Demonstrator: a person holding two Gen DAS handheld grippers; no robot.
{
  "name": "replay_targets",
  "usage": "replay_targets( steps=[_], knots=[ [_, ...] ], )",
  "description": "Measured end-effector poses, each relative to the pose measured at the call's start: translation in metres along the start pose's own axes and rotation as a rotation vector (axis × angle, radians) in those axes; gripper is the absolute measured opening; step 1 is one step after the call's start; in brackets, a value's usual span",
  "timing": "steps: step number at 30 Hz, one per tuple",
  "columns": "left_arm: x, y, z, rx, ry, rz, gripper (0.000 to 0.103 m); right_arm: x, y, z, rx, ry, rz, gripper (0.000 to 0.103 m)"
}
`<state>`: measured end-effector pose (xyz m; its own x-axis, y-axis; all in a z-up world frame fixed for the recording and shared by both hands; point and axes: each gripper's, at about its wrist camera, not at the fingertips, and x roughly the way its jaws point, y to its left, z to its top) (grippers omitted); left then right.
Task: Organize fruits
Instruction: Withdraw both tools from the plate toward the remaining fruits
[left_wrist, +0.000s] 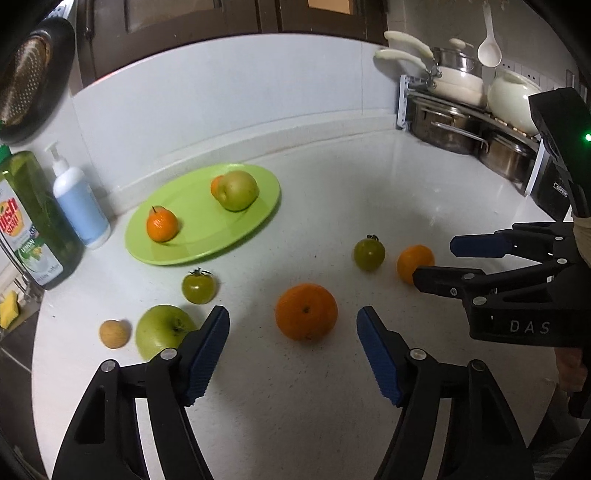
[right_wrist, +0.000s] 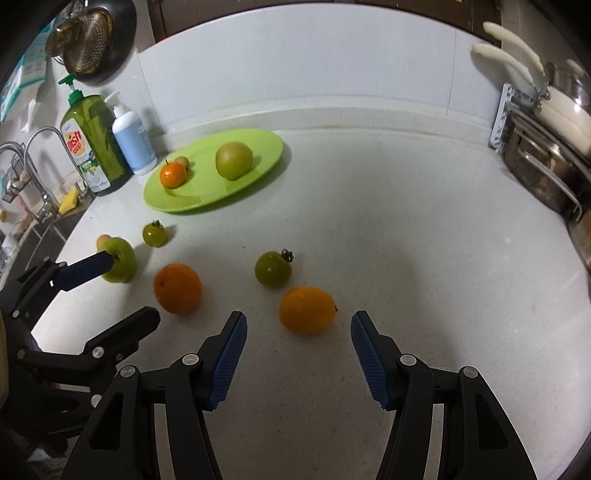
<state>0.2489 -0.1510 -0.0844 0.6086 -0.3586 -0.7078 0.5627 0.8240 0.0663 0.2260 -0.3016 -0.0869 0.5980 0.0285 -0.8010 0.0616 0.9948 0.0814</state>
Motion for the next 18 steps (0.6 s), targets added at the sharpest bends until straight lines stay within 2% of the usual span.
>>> replay_targets(
  steps=[8,12,18],
  knots=[
    [0.022,-0.004,0.002,-0.019,0.042,-0.028,0.062,0.018,-0.009,0.001,0.027,0.023,0.004,0.058],
    [0.028,-0.003,0.003,-0.035,0.055,-0.042,0.058,0.025,-0.011,0.004,0.035,0.033,0.02,0.054],
    [0.034,-0.003,0.006,-0.049,0.068,-0.06,0.046,0.03,-0.01,0.006,0.03,0.044,0.034,0.045]
  ],
)
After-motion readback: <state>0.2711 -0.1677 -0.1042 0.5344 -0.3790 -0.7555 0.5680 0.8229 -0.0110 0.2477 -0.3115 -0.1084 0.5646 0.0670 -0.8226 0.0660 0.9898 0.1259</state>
